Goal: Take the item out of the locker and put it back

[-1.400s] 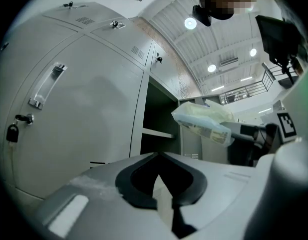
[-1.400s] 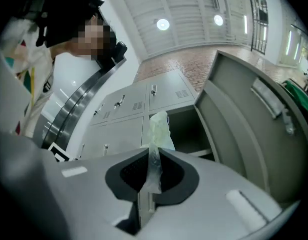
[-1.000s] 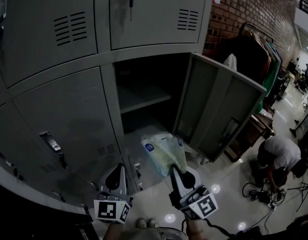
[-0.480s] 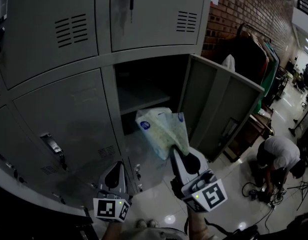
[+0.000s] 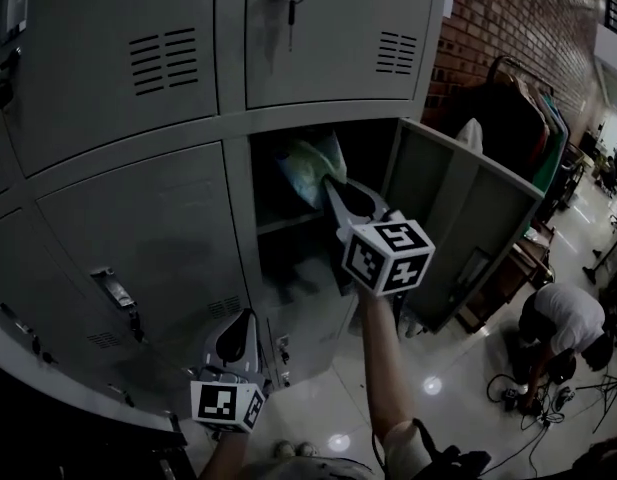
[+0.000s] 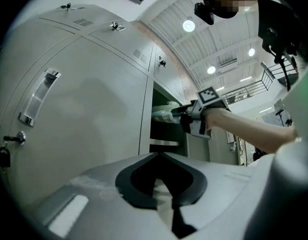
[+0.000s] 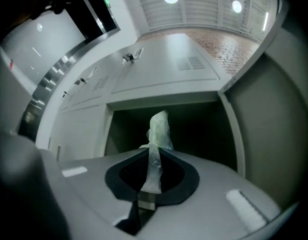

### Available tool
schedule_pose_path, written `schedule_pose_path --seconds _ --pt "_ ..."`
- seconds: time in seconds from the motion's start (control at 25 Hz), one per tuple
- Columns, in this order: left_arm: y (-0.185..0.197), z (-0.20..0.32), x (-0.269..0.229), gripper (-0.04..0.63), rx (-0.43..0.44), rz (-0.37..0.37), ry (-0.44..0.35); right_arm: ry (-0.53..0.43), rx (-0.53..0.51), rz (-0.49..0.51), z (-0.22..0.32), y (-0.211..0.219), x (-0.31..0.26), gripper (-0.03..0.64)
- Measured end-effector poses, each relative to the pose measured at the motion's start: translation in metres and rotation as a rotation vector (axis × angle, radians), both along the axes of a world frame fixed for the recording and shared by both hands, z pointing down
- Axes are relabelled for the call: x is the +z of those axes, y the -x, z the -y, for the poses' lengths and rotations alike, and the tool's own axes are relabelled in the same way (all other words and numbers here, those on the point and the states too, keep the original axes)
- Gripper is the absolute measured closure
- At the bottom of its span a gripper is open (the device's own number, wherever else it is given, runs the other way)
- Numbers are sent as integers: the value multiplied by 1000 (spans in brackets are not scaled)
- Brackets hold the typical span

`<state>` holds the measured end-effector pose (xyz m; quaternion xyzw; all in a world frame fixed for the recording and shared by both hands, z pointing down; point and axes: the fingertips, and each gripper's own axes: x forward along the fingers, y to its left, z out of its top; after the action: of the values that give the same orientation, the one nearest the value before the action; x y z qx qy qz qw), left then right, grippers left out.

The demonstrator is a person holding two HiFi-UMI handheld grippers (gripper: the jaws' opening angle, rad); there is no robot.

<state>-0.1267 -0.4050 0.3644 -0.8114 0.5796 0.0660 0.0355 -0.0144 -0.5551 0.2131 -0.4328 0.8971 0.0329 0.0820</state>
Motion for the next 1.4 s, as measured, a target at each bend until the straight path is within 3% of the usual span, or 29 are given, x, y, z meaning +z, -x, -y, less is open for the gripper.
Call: schedule_pose_path --seconds 0.2,0.52,0.6,0.68,0.72,1.08,1.2,1.4 --pt "6 6 -9 591 -11 -3 -19 84 8 -98 58 27 13 597" --pt "17 14 -10 591 -41 -17 -27 134 49 -199 86 37 39 587" --pt "17 16 -10 591 -41 -18 -25 140 58 -173 88 36 39 556" --pt "16 16 -9 591 -39 -19 -23 145 62 -125 89 34 34 357" --pt "15 17 -9 591 -38 -20 -22 143 60 -112 88 33 32 310" --pt "9 16 -11 591 -24 -19 -29 112 71 -115 78 21 23 304" --pt "12 10 -15 591 -31 -16 -37 72 35 -19 49 9 8 303" --pt "23 0 -18 591 -52 -21 -44 -42 -27 165 -49 -20 -2 305"
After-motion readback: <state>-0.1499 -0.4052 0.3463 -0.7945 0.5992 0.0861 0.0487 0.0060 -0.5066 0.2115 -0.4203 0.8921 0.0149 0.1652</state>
